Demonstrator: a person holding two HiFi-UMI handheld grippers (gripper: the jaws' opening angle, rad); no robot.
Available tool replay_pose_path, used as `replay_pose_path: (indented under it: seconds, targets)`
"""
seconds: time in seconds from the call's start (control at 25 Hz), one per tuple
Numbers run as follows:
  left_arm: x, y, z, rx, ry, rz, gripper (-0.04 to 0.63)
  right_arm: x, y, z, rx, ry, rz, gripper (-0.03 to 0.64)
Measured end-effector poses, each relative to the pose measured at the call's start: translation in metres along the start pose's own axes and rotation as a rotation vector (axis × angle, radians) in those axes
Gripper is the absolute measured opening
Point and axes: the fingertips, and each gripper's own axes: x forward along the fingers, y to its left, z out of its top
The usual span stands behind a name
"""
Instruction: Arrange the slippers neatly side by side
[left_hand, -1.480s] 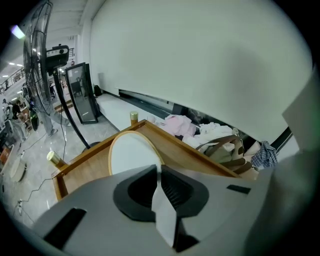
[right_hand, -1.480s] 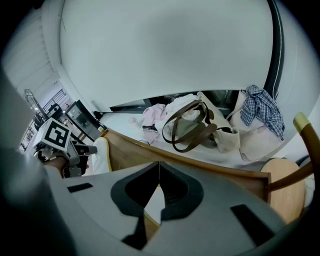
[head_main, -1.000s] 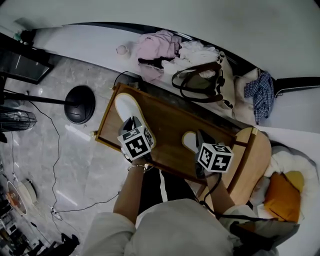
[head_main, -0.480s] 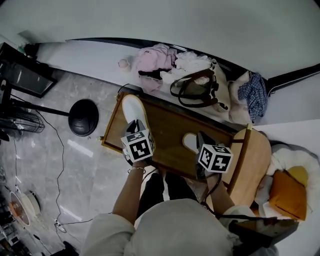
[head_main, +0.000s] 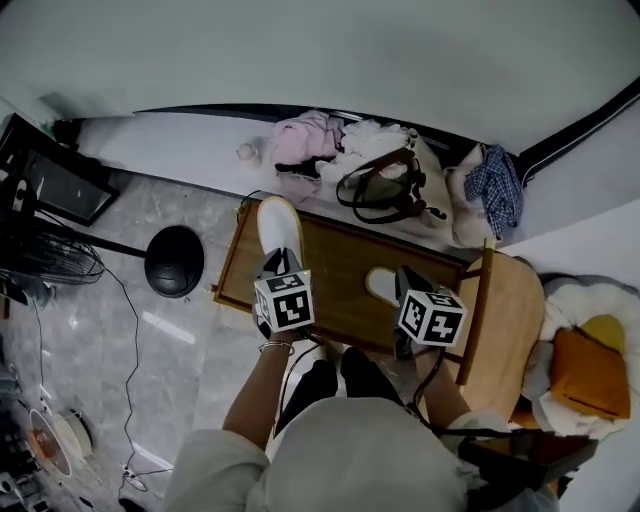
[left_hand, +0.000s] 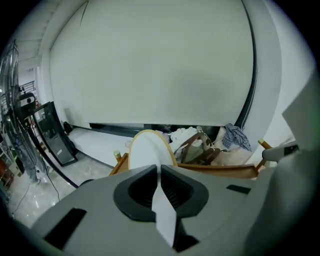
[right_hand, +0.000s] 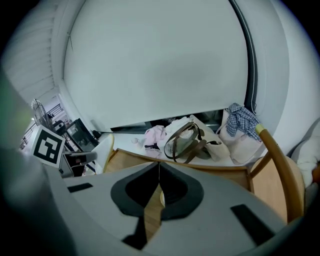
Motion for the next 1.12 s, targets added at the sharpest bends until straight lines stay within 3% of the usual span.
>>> replay_pose_path:
  seconds: [0.56, 1.12]
  targets:
    - [-0.012, -0.023, -0.002, 0.181, 0.016, -0.111, 0.035, -0.024, 0.002, -0.002, 0.063, -0.066, -0.046, 0.034]
    - [0.001, -0.060, -0.035, 0.333, 0.080, -0.221, 0.035, -0.031, -0.013, -0.035, 0.168, -0.065, -0.122, 0.034]
